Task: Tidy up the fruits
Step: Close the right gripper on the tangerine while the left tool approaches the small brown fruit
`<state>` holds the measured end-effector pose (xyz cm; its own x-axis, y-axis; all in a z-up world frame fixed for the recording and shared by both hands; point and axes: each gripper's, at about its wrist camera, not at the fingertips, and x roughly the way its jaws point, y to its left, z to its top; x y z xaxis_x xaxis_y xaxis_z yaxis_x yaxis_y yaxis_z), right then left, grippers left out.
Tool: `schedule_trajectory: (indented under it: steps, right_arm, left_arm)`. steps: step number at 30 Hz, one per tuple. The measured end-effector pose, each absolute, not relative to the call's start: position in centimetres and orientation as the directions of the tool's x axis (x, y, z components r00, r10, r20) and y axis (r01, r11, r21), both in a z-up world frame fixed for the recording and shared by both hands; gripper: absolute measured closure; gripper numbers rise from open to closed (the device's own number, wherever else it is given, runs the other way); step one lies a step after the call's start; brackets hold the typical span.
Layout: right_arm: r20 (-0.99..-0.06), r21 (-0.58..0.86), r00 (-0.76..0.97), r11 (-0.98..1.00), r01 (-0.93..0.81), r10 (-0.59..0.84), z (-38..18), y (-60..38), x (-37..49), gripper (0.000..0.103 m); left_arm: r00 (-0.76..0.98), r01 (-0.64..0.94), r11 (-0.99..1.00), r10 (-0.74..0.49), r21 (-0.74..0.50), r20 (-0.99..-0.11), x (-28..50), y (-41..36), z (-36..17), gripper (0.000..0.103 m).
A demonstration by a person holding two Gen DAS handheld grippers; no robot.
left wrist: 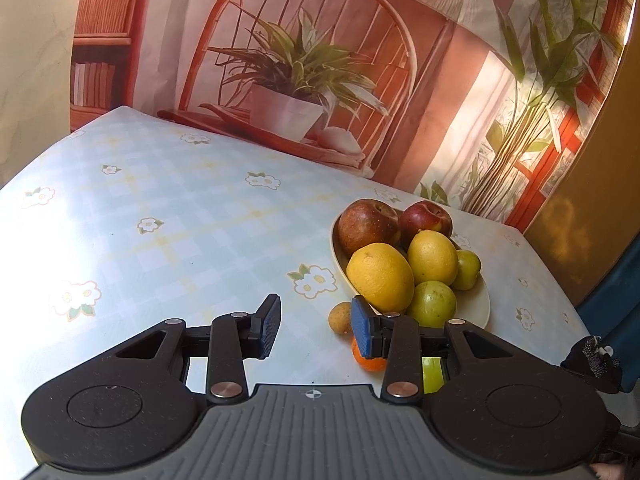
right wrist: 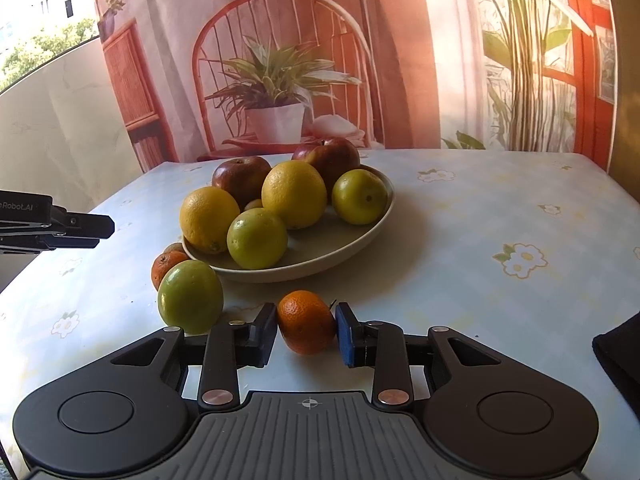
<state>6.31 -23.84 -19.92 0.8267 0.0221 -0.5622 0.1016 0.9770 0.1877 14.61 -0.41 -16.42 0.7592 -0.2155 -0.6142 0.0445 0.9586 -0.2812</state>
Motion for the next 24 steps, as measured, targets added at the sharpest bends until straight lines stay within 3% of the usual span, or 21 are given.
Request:
schedule_trajectory:
  steps: [11, 14, 20, 24]
  right_arm:
    - [-0.559, 0.178, 0.829, 0.980, 0.090, 0.026, -19.9, -23.6, 6.3, 0.074]
    - [-0.558, 0.183, 0.830, 0.979, 0.091, 0.027, -19.9, -23.8, 6.2, 0.074]
    - [-0.552, 0.198, 0.833, 0.976, 0.095, 0.031, -19.9, -24.0, 6.1, 0.074]
    - [-0.553, 0.199, 0.832, 0.975, 0.096, 0.031, -19.9, -24.1, 6.1, 0.074]
  left_arm:
    - [0.720, 0.065, 0.948, -0.260, -0.310, -0.644, 16.6, -0.6, -17.9, 0.064]
    - [0.720, 0.087, 0.964, -0.235, -0.251, -0.653, 17.9, -0.7, -18.3, 0.065]
    - [0.658, 0.063, 0.914, -0.341, -0.402, -0.672, 20.1, 0.3, -19.1, 0.065]
    - [0.639, 0.085, 0.902, -0.375, -0.423, -0.672, 21.0, -0.7, -19.4, 0.066]
